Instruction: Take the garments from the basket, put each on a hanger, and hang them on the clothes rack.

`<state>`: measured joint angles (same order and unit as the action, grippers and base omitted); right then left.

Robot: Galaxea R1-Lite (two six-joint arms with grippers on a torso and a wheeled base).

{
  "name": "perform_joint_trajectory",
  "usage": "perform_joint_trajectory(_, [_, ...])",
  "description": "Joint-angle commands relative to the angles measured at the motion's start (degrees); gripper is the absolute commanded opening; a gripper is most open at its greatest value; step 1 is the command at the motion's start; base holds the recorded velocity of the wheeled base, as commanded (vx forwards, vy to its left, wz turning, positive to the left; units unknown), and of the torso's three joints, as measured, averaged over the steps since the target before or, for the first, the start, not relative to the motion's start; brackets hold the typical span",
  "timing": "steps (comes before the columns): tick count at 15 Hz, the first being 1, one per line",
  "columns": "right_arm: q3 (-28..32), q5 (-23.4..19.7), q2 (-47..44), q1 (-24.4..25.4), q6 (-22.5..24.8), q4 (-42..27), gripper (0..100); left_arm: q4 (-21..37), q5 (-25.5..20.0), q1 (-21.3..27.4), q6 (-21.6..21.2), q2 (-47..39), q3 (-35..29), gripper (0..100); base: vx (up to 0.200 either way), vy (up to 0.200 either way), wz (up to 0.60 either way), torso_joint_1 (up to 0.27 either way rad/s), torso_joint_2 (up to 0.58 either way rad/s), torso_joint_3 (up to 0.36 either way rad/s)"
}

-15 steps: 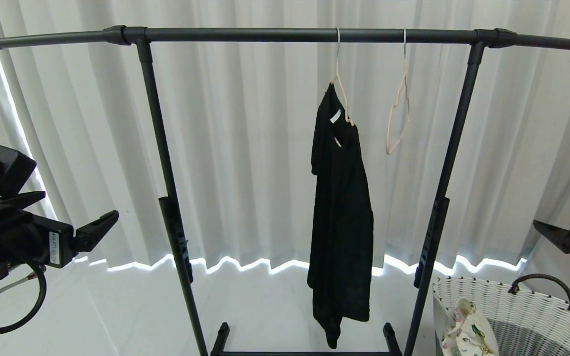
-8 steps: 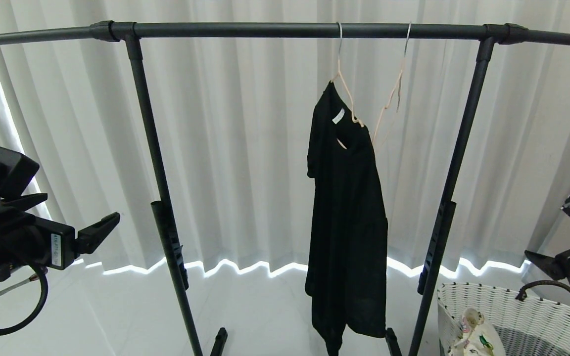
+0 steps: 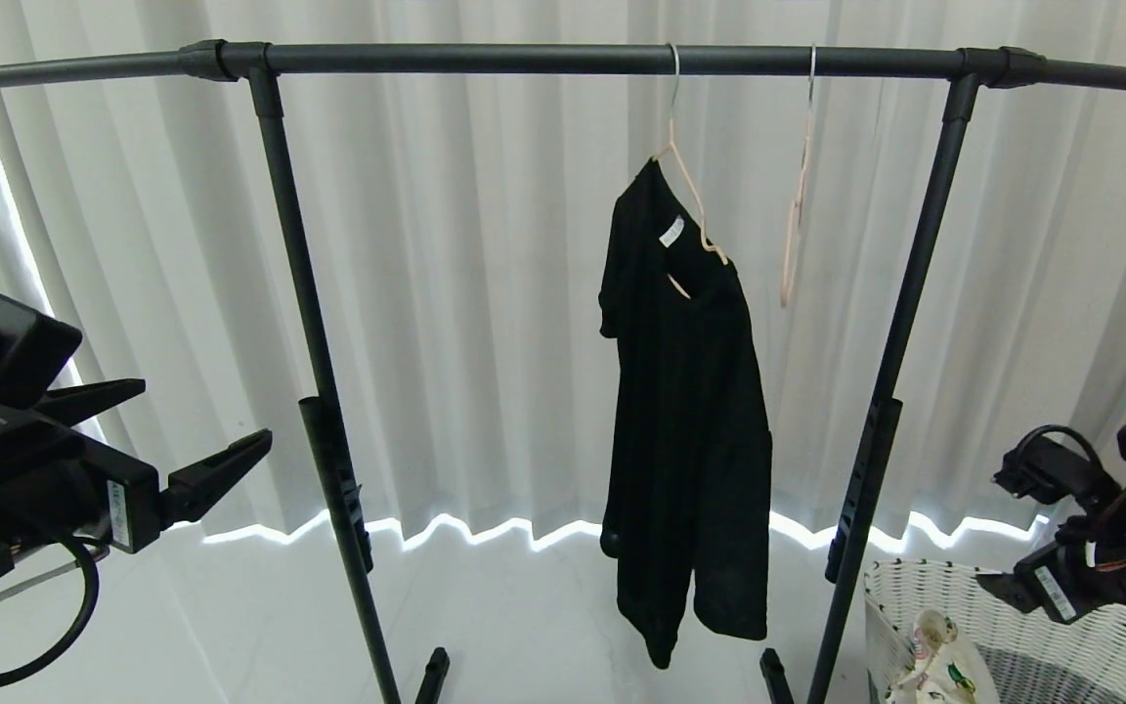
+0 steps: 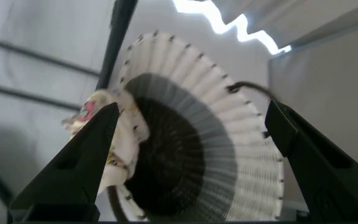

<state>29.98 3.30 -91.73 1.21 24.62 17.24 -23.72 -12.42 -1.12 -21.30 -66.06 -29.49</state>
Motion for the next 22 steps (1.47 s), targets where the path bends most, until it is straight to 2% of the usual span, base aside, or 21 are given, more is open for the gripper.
perform_joint_trajectory(1, [-1.06,-1.02,-7.41,2.40,-0.02,0.16,100,-0.01,-0.06,0.33,-0.06,0.58,0.05,100,0.000,0.000,0.00,0.000,0.00,0.000])
perform_joint_trajectory(5, [-1.15,-0.49,-14.97,3.01,-0.28,3.15,100,-0.01,0.03,0.33,-0.32,1.20,0.13,100,0.000,0.000,0.00,0.000,0.00,0.000])
perform_joint_trajectory(7, [-0.71,1.09,-21.56,0.90,-0.19,11.06,100,-0.01,0.12,0.42,-0.50,1.20,0.57,100,0.000,0.000,0.00,0.000,0.00,0.000])
perform_joint_trajectory(9, [-0.36,3.82,-25.69,-0.15,-0.10,15.81,100,-0.01,0.21,0.42,-0.59,1.20,1.19,100,0.000,0.000,0.00,0.000,0.00,0.000])
perform_joint_trajectory(17, [-0.01,4.08,-28.24,-0.94,-0.19,16.34,100,-0.01,0.29,0.33,-0.76,1.29,3.12,100,0.000,0.000,0.00,0.000,0.00,0.000])
perform_joint_trajectory(18, [-0.18,4.17,-28.06,-0.94,-0.19,16.34,0,-0.01,0.38,0.33,-0.76,1.29,3.30,100,0.000,0.000,0.00,0.000,0.00,0.000])
perform_joint_trajectory(20, [-0.18,4.17,-26.48,0.02,-0.28,16.78,0,-0.01,2.14,0.33,-0.76,1.29,3.39,100,0.000,0.000,0.00,0.000,0.00,0.000])
perform_joint_trajectory(22, [-0.53,4.08,-20.59,1.25,-0.28,15.99,0,-0.01,3.28,0.33,-0.68,1.37,3.82,100,0.000,0.000,0.00,0.000,0.00,0.000])
